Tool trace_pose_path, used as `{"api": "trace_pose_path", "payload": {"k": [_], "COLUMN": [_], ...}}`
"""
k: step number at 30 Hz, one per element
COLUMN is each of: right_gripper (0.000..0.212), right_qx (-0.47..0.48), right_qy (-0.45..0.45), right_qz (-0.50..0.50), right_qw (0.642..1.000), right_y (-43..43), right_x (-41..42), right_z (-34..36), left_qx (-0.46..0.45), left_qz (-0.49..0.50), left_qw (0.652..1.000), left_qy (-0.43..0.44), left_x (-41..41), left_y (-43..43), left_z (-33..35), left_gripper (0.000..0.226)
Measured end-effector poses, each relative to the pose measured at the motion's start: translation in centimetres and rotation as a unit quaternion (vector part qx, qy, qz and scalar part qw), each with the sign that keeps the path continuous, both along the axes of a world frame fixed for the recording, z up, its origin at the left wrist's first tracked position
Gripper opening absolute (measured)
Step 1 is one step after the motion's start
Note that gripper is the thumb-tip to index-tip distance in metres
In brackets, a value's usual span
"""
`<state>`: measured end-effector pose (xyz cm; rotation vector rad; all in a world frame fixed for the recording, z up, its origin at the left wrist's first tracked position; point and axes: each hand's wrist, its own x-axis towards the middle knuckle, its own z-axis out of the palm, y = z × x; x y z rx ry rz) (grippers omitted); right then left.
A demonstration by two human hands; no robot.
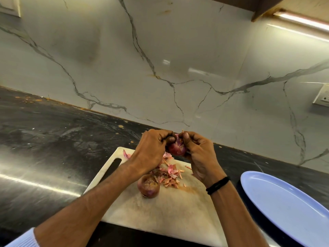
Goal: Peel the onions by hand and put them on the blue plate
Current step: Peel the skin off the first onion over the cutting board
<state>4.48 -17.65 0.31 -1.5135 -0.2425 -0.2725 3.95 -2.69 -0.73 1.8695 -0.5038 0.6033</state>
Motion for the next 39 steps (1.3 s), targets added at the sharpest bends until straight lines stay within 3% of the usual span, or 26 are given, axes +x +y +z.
{"api": "trace_pose_path", "payload": {"k": [4, 10, 14, 18, 23, 27, 31, 36, 39], "right_gripper": [0.018, 0.018, 0.019, 0.019, 0.016, 0.013, 0.012, 0.016, 0.016], "right_qx": [0.043, 0.142, 0.242, 0.256, 0.234, 0.211, 0.192, 0.200, 0.212], "right_qy": [0.030, 0.071, 0.084, 0.058, 0.050, 0.033, 0.019, 0.019, 0.022], "right_qz": [0.015, 0.047, 0.040, 0.029, 0.009, -0.013, -0.016, -0.022, -0.039], "right_qw": [0.999, 0.986, 0.966, 0.965, 0.971, 0.977, 0.981, 0.979, 0.976], "right_y": [0.0, -0.1, -0.8, -1.3, -0.9, -0.8, -0.6, -0.5, -0.3], "right_x": [-0.2, -0.3, 0.0, 0.2, 0.1, 0.3, 0.3, 0.5, 0.6], "right_z": [0.2, 0.5, 1.0, 1.1, 0.9, 0.8, 0.8, 0.6, 0.4], "left_qx": [0.052, 0.035, -0.085, -0.202, -0.079, -0.097, -0.098, -0.046, -0.044], "left_qz": [0.037, 0.037, 0.014, -0.030, 0.080, 0.039, -0.013, 0.002, 0.013], "left_qw": [0.998, 0.998, 0.994, 0.970, 0.991, 0.991, 0.988, 0.996, 0.998], "left_qy": [-0.010, 0.022, 0.075, 0.132, 0.071, 0.087, 0.115, 0.073, 0.031], "left_x": [-0.1, 0.0, 0.6, 0.6, 0.9, 0.8, 0.6, -0.2, -0.6], "left_y": [0.0, 0.1, 0.4, 1.1, 1.3, 0.9, 0.4, 0.0, -0.5], "left_z": [0.0, 0.0, 0.4, 1.0, 0.3, 0.5, 0.7, 0.6, 0.3], "left_gripper": [0.021, 0.022, 0.024, 0.018, 0.020, 0.018, 0.044, 0.065, 0.060]}}
